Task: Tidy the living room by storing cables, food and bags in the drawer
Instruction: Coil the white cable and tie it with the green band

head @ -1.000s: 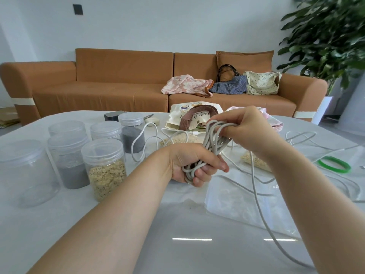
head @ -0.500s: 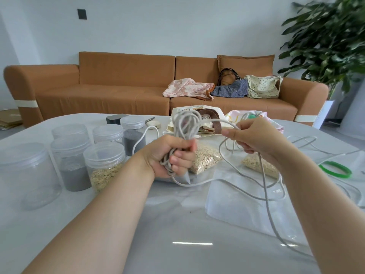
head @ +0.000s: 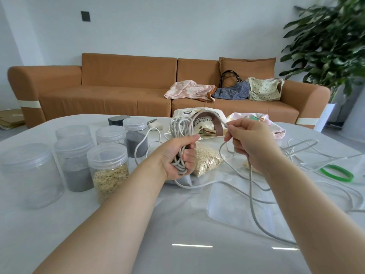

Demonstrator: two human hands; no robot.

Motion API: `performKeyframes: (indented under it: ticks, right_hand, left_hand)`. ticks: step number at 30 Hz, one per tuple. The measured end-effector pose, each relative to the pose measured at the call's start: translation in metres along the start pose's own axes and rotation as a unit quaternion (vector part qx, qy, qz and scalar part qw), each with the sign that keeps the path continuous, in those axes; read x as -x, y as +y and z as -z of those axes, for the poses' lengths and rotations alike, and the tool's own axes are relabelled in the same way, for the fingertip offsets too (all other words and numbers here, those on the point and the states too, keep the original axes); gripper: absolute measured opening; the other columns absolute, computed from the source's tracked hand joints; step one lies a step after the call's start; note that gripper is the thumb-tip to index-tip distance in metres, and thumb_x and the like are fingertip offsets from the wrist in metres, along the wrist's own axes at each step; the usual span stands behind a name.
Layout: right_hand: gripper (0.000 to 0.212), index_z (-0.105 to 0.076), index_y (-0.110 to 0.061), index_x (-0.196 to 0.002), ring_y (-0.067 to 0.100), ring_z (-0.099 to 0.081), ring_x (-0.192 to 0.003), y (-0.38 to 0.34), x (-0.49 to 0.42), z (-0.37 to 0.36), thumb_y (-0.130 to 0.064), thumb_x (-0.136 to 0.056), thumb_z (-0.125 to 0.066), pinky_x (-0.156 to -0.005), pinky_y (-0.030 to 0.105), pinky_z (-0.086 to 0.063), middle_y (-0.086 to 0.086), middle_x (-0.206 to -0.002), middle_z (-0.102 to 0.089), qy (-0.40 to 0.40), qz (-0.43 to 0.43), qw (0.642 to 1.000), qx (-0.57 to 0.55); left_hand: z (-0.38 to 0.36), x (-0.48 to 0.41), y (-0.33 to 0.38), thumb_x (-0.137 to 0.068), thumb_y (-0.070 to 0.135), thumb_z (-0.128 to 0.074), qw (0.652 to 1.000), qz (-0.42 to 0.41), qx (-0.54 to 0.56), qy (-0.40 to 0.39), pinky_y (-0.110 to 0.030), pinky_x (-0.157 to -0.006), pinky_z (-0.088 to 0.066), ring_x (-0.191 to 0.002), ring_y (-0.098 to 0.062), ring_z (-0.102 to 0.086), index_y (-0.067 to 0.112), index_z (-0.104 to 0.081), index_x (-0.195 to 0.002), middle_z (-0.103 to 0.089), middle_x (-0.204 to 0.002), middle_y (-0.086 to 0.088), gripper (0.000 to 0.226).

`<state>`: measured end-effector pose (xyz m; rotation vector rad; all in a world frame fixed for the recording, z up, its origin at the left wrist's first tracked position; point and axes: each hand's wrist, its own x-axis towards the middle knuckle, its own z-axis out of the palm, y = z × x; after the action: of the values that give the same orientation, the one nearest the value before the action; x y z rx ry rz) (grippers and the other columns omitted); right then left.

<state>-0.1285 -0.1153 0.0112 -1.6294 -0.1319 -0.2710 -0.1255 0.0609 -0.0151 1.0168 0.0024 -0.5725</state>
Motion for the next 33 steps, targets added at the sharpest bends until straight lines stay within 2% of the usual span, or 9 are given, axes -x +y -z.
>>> performKeyframes:
  ticks: [6, 12, 14, 17, 22, 28, 31, 33]
  right_hand:
    - [0.021, -0.06, -0.003, -0.069, 0.007, -0.028, -0.03, 0.004, 0.009, -0.012, 0.0, -0.089, -0.057, -0.034, 0.013, -0.022, 0.01, -0.058, -0.062, -0.056, -0.028, 0.996, 0.071]
    - [0.018, -0.063, -0.002, -0.069, 0.007, -0.024, -0.031, 0.003, 0.015, -0.016, -0.002, -0.086, -0.061, -0.034, 0.014, -0.02, 0.007, -0.056, -0.066, -0.099, -0.045, 0.983, 0.145]
    - [0.018, -0.064, -0.002, -0.068, 0.008, -0.023, -0.032, 0.002, 0.016, -0.016, -0.003, -0.086, -0.062, -0.035, 0.014, -0.02, 0.005, -0.054, -0.066, -0.108, -0.045, 0.981, 0.156]
    - [0.022, -0.065, -0.004, -0.063, 0.009, -0.024, -0.033, 0.003, 0.015, -0.018, -0.006, -0.085, -0.065, -0.036, 0.015, -0.02, 0.013, -0.062, -0.068, -0.128, -0.043, 0.978, 0.16]
    - [0.028, -0.06, -0.009, -0.06, 0.011, -0.026, -0.034, 0.006, 0.014, -0.02, -0.022, -0.082, -0.071, -0.037, 0.016, -0.021, 0.003, -0.047, -0.055, -0.133, -0.039, 0.97, 0.198]
    - [0.02, -0.064, -0.007, -0.069, 0.009, -0.031, -0.04, 0.003, 0.012, -0.014, -0.007, -0.089, -0.06, -0.043, 0.02, -0.024, 0.004, -0.053, -0.05, -0.175, -0.097, 0.975, 0.092]
    - [0.025, -0.058, -0.006, -0.062, 0.01, -0.032, -0.038, 0.007, 0.012, -0.016, -0.009, -0.086, -0.065, -0.04, 0.021, -0.028, 0.005, -0.051, -0.049, -0.157, -0.086, 0.978, 0.104]
    - [0.029, -0.056, -0.006, -0.058, 0.011, -0.032, -0.037, 0.009, 0.013, -0.018, -0.012, -0.084, -0.068, -0.038, 0.021, -0.029, 0.006, -0.049, -0.049, -0.142, -0.068, 0.98, 0.123]
  left_hand:
    - [-0.009, -0.001, -0.005, -0.089, 0.03, -0.057, 0.996, -0.08, 0.007, 0.023, -0.011, -0.034, -0.026, -0.028, -0.005, -0.029, 0.013, -0.058, -0.085, -0.032, -0.036, 0.006, 0.017]
    - [-0.01, -0.003, -0.009, -0.091, 0.019, -0.055, 0.995, -0.097, -0.014, 0.031, -0.014, -0.034, -0.026, -0.03, -0.004, -0.029, 0.013, -0.064, -0.093, -0.031, -0.037, 0.007, 0.011]
    - [-0.01, -0.003, -0.009, -0.091, 0.018, -0.055, 0.995, -0.095, -0.021, 0.032, -0.014, -0.035, -0.025, -0.03, -0.004, -0.03, 0.012, -0.063, -0.091, -0.031, -0.037, 0.007, 0.01]
    - [-0.011, -0.003, -0.009, -0.091, 0.016, -0.056, 0.994, -0.096, -0.023, 0.045, -0.014, -0.035, -0.026, -0.03, -0.005, -0.031, 0.012, -0.055, -0.077, -0.032, -0.037, 0.007, 0.014]
    - [-0.008, -0.005, -0.007, -0.087, 0.018, -0.062, 0.988, -0.139, 0.001, 0.067, -0.015, -0.037, -0.029, -0.031, -0.005, -0.032, 0.015, -0.048, -0.064, -0.034, -0.037, 0.006, 0.027]
    - [-0.001, -0.009, -0.003, -0.089, 0.021, -0.061, 0.973, -0.215, 0.047, 0.065, -0.019, -0.041, -0.036, -0.037, -0.008, -0.039, 0.015, -0.05, -0.049, -0.039, -0.042, 0.004, 0.042]
    - [0.002, -0.012, -0.005, -0.09, 0.02, -0.059, 0.968, -0.238, 0.055, 0.06, -0.02, -0.048, -0.039, -0.043, -0.007, -0.045, 0.017, -0.051, -0.043, -0.046, -0.048, 0.004, 0.048]
    - [0.0, -0.012, -0.005, -0.091, 0.019, -0.057, 0.967, -0.241, 0.049, 0.061, -0.018, -0.048, -0.042, -0.048, -0.008, -0.048, 0.016, -0.053, -0.049, -0.05, -0.055, 0.001, 0.042]
